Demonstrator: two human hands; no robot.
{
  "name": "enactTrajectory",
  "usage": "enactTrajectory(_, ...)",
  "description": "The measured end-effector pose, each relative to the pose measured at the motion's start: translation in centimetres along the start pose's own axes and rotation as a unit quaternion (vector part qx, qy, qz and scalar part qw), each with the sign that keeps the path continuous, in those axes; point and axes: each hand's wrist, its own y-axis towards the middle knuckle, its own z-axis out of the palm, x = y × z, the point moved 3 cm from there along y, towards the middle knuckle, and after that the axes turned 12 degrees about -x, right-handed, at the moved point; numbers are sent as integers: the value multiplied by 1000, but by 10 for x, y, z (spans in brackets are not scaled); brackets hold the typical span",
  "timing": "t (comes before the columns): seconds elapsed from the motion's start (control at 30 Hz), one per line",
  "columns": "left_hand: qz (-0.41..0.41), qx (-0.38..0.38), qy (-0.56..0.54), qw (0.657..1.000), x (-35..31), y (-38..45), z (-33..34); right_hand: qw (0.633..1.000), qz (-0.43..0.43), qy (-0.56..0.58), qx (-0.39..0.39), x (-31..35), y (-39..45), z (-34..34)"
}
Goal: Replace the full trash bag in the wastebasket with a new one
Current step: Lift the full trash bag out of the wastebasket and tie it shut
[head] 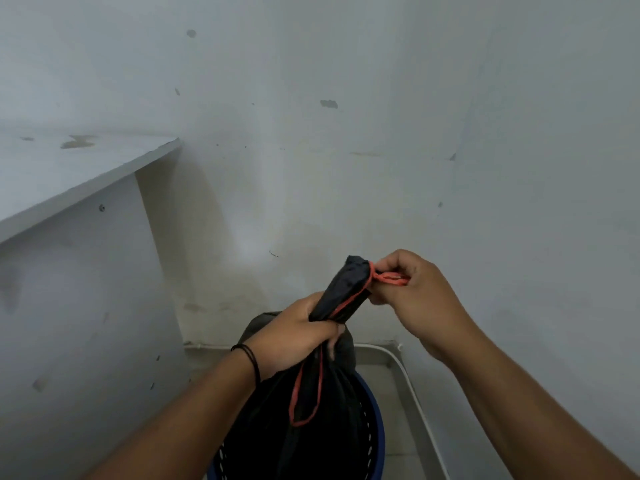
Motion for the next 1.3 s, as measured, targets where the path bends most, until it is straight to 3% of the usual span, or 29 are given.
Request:
enactTrajectory(0.1,75,-62,141,985,7,2,-3,997,76,0,2,-21,-7,1)
enactTrajectory(0.17,105,-74,217,968,11,1,-3,980,20,-187,62,-26,-11,0)
enactTrajectory(0.23,117,-56,265,956,14,1,0,905,-125,-398,78,-22,-14,-3)
enactTrajectory(0.3,132,-31,279,951,13,0,2,817,-277,-499,83,-15,-21,9)
enactTrajectory(0.37,152,-16,276,949,11,0,2,781,-286,-533,155,-19,-24,27)
enactTrajectory(0.43,158,-12,282,946,14,-1,-3,816,-257,-486,180,-28,-20,34)
enactTrajectory(0.53,165,-19,311,936,25,-3,-14,900,-247,-344,109,-39,-13,30)
enactTrajectory(0.63,76,-10,202,976,43,-2,-18,945,-205,-251,30,-59,-14,32)
enactTrajectory(0.73,-59,-93,-45,993,55,-1,-8,972,-113,-204,-3,-86,-29,51)
enactTrajectory(0.83,-189,-192,-281,921,58,-1,6,991,14,-100,87,-102,-60,83)
enactTrajectory(0.9,-239,-218,-296,899,59,0,6,983,15,-93,156,-108,-78,102)
enactTrajectory(0.97,-266,-216,-295,892,63,0,2,980,12,-92,178,-111,-83,110)
enactTrajectory(1.1,-271,-125,-323,898,60,-7,-3,991,9,-80,111,-113,-75,107)
enactTrajectory(1.17,-248,-98,-283,921,57,-7,1,995,-6,-81,62,-116,-73,104)
enactTrajectory(1.2,-209,-103,-208,950,56,-7,0,996,-13,-73,45,-116,-71,102)
enactTrajectory(1.23,-138,-110,-63,982,56,-5,-3,998,-15,-59,23,-115,-66,99)
enactTrajectory(1.27,-39,-112,126,985,58,-5,-4,999,-14,-44,3,-115,-59,95)
enactTrajectory(1.3,61,-120,296,945,61,-7,-5,1000,-6,-27,-8,-113,-52,91)
